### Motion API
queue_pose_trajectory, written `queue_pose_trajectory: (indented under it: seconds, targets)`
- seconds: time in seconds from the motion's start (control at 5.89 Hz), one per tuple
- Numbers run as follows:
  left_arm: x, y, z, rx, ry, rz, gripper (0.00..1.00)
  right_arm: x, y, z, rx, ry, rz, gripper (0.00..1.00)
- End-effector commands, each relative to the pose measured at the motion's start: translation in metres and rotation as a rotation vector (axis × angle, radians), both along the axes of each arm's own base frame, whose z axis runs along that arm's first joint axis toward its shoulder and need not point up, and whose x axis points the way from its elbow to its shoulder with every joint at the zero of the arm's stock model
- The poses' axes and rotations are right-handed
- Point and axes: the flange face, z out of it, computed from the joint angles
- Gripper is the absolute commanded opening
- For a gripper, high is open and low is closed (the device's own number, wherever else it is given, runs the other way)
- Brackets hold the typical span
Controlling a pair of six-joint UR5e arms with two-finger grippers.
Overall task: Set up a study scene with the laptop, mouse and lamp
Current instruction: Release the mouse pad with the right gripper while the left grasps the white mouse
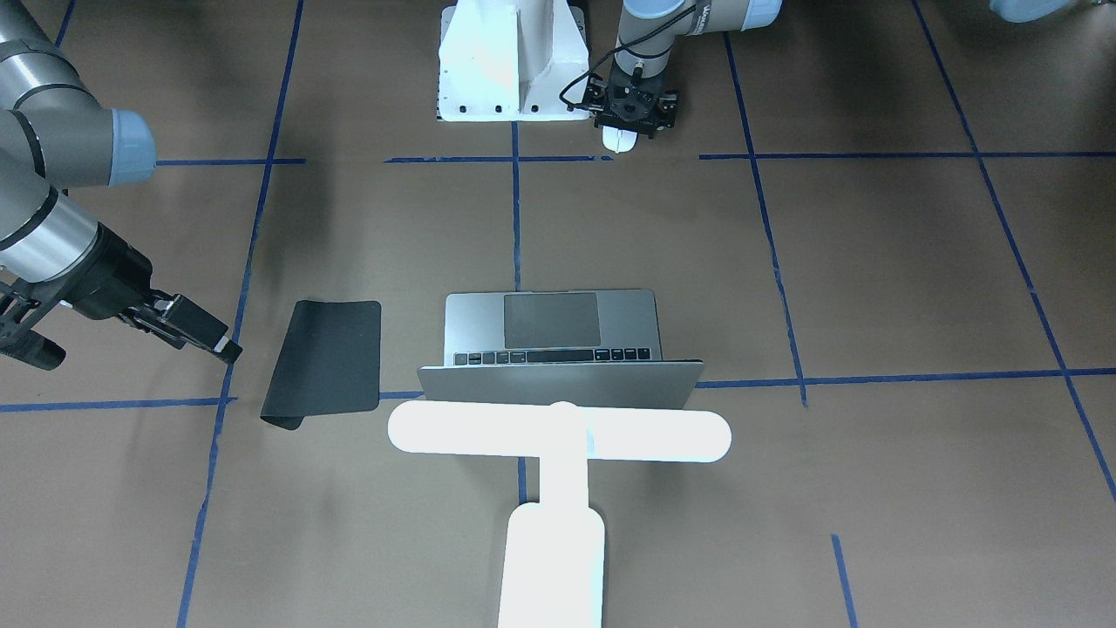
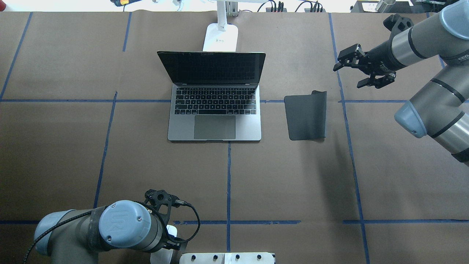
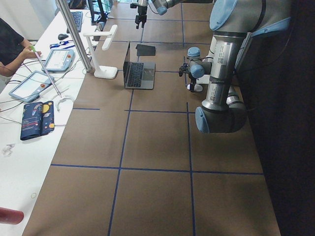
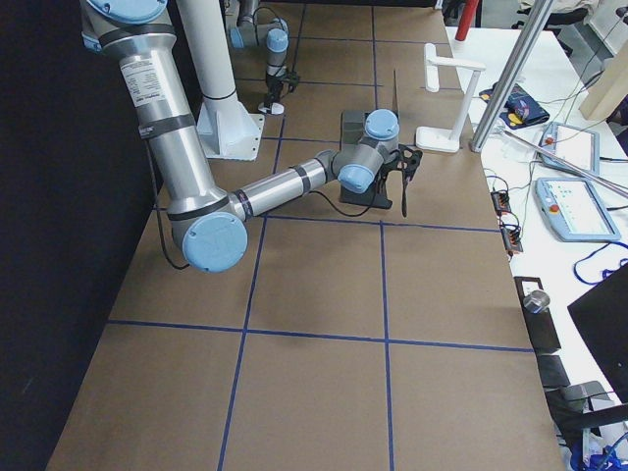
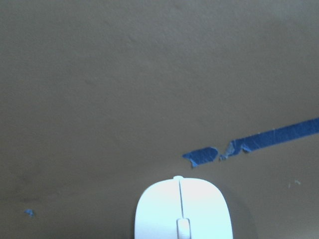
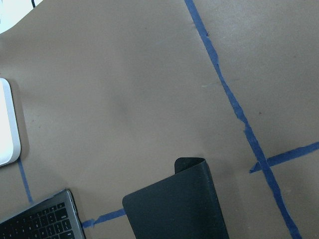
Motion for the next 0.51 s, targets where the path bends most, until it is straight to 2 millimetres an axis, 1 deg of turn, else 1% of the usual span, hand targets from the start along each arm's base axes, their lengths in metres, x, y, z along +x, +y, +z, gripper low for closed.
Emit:
queue_pose_trajectory:
  seconds: [0.0,0.17,0.34]
  targets:
    - [0.0010,0.0018,0.0010,0.000,-0.003,0.004,0.86,0.0015,0.0027,-0.0020,0.004,-0.003,-0.001,1.00]
    - [0.0008,0.0019,0.0019,0.000,-0.004,0.004,0.83,0.0025,0.0026,-0.0010,0.003,-0.002,0.001,1.00]
    - [0.0017,0.0028,0.0017,0.000,-0.004,0.007,0.73,0.0029,0.0031,-0.0008,0.003,-0.002,0.001,1.00]
